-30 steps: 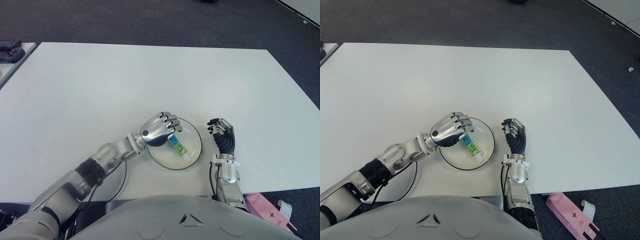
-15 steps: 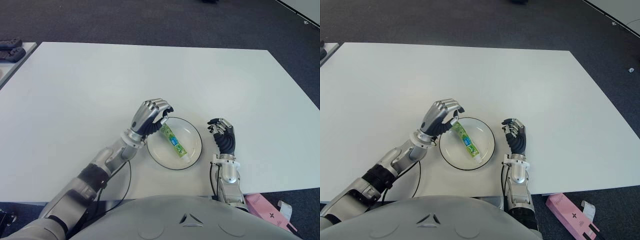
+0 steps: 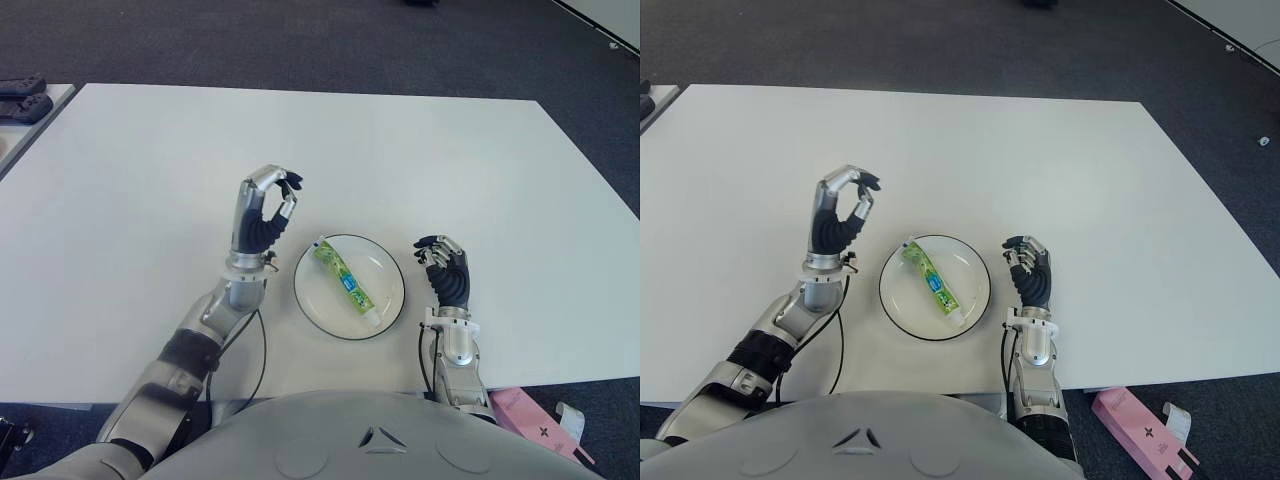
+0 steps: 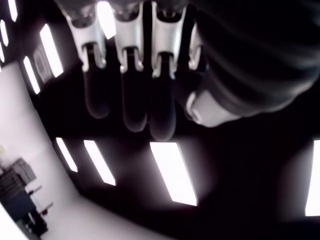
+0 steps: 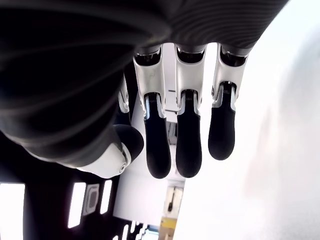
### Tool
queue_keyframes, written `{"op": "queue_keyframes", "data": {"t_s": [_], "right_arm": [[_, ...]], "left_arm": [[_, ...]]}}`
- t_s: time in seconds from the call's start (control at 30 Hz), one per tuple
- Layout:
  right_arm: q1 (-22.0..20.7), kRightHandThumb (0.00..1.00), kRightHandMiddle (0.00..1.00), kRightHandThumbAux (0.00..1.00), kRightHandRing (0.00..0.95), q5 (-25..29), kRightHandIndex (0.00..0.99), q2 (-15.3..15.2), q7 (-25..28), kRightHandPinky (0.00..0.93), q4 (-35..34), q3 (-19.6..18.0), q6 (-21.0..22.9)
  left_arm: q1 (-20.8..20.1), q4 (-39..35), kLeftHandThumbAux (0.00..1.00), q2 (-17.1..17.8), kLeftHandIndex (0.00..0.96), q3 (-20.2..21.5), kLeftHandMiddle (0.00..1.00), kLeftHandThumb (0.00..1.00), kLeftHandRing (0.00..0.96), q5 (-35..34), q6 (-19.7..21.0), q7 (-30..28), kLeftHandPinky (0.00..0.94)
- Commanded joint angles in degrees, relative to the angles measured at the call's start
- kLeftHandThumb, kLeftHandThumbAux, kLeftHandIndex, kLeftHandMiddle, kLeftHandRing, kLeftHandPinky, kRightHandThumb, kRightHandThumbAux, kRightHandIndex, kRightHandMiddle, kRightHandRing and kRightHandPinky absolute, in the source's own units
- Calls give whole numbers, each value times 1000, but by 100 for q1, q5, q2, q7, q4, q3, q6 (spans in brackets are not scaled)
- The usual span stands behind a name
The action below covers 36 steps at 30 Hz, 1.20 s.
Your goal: Put the toothpaste on the table into the plate.
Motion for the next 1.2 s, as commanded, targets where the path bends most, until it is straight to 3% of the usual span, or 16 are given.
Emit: {"op": "queue_keyframes", "data": {"t_s": [0.03, 0.33, 0.5, 0.9, 1.07, 1.2], "right_arm": [[-35, 705, 499, 729, 513, 34, 430, -34, 40, 523, 57, -9, 77], [-74, 705, 499, 729, 516, 21, 431, -27, 1, 527, 88, -30, 110], [-106, 705, 499, 729, 521, 4, 431, -14, -43, 534, 141, -43, 86], [-178, 706, 514, 729, 542, 46, 432, -49, 4, 565, 289, -14, -193], [-196, 707, 513, 729, 538, 74, 432, -55, 66, 552, 278, -3, -211], [-217, 706, 507, 730, 535, 100, 432, -68, 113, 553, 298, -1, -258]], "left_arm": [[218, -50, 724, -374, 431, 299, 682, 693, 678, -274, 25, 1, 650], [588, -433, 723, -950, 433, 872, 670, 691, 665, -623, 524, -115, 636], [807, -381, 721, -1022, 433, 1152, 669, 689, 662, -1017, 694, -384, 635], [852, -109, 721, -1245, 434, 1480, 639, 690, 626, -2027, 1344, -1344, 602], [805, 550, 720, -1024, 435, 1695, 618, 692, 611, -3346, 1326, -2922, 600], [814, 603, 719, -968, 436, 1803, 607, 697, 600, -3892, 1520, -3676, 595]]}}
